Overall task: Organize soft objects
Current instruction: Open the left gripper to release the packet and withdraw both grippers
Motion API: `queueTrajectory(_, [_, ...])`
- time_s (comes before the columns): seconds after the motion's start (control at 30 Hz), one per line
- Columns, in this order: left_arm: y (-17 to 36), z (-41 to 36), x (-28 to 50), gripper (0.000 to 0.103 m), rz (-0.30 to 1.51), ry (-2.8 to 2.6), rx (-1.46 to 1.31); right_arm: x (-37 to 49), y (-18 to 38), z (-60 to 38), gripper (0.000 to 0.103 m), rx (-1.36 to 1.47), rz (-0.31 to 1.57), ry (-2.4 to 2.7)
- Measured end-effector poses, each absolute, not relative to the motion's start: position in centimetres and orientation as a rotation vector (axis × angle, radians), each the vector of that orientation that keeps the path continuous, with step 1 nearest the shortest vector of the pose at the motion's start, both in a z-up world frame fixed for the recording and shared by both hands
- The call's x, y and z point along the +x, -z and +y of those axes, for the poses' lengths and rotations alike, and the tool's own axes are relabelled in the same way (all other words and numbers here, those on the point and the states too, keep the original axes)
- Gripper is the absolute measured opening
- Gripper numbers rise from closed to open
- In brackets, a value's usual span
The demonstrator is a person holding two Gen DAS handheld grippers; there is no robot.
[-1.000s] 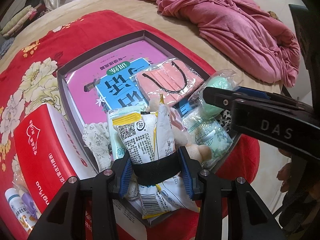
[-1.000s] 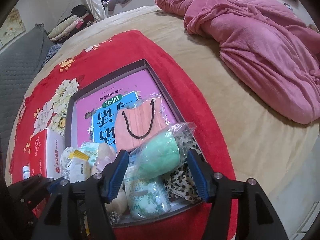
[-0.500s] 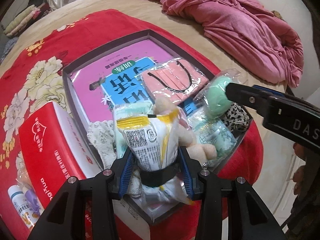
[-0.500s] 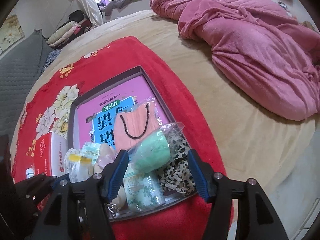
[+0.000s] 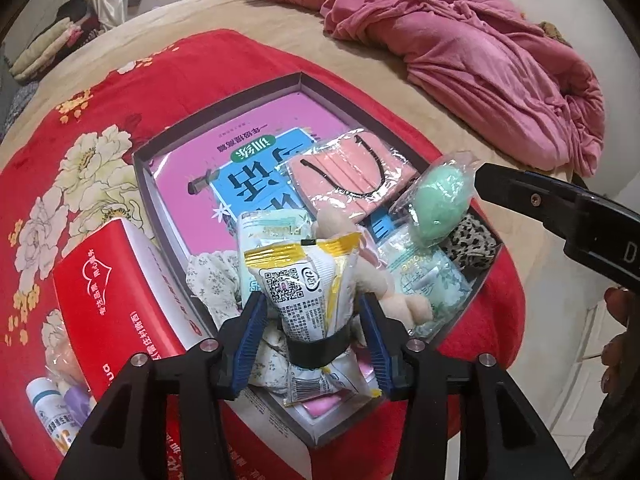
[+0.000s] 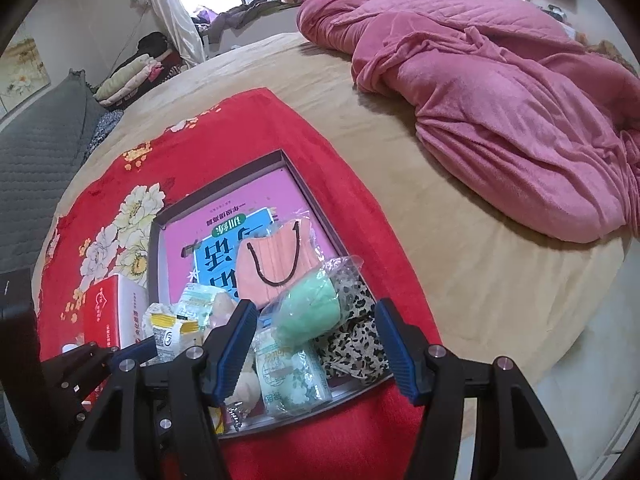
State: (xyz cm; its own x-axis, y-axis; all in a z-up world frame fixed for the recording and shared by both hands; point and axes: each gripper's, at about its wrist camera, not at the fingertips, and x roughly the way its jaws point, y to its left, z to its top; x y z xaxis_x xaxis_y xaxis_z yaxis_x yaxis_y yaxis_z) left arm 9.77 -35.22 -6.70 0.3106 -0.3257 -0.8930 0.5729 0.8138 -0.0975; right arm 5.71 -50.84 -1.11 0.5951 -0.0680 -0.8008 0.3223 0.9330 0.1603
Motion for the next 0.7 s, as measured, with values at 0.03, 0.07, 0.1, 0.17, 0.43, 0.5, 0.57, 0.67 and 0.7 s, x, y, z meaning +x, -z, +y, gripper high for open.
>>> queueTrajectory(0.03, [6.5,-35.1,9.8,0.051,1.103,0.601,0.252,5.6,0.9,-50.8,0.061,0.308,0.905,0.227])
queueTrajectory(0.07, [6.3,-35.0,9.7,0.051,1.098,0.599,0.25,5.6,0.7,-50.8,0.061,0.311,0.899,0.226])
queueTrajectory(0.1, [5.9,-34.9,9.6,0.052,1.092,0.604,0.247,5.5,0.5,-50.8,0.061,0.31,0.894,0.226])
queueTrajectory(0.17, [5.4,-34.7,9.5,0.056,1.084,0.606,0.244,5.2,0.1,-50.7,0.061,0.309,0.886,0.226])
queueTrajectory(0.43, [1.2,-31.2,8.2,0.059,1.022,0.604,0.177,3.6,-3.0,-49.1,0.061,0.299,0.815,0.211])
queueTrajectory(0.5, [-0.2,-29.6,7.9,0.059,1.004,0.591,0.149,3.2,-4.0,-48.2,0.062,0.287,0.795,0.2])
queueTrajectory(0.57, [-1.1,-28.2,7.6,0.06,0.996,0.581,0.129,2.9,-4.8,-47.1,0.062,0.28,0.78,0.183])
queueTrajectory(0.67, [-2.3,-25.6,7.3,0.06,0.983,0.556,0.098,2.5,-6.0,-45.2,0.062,0.277,0.76,0.145])
queueTrajectory(0.7, [-2.6,-24.8,7.3,0.061,0.979,0.548,0.091,2.5,-6.2,-44.7,0.063,0.272,0.758,0.137])
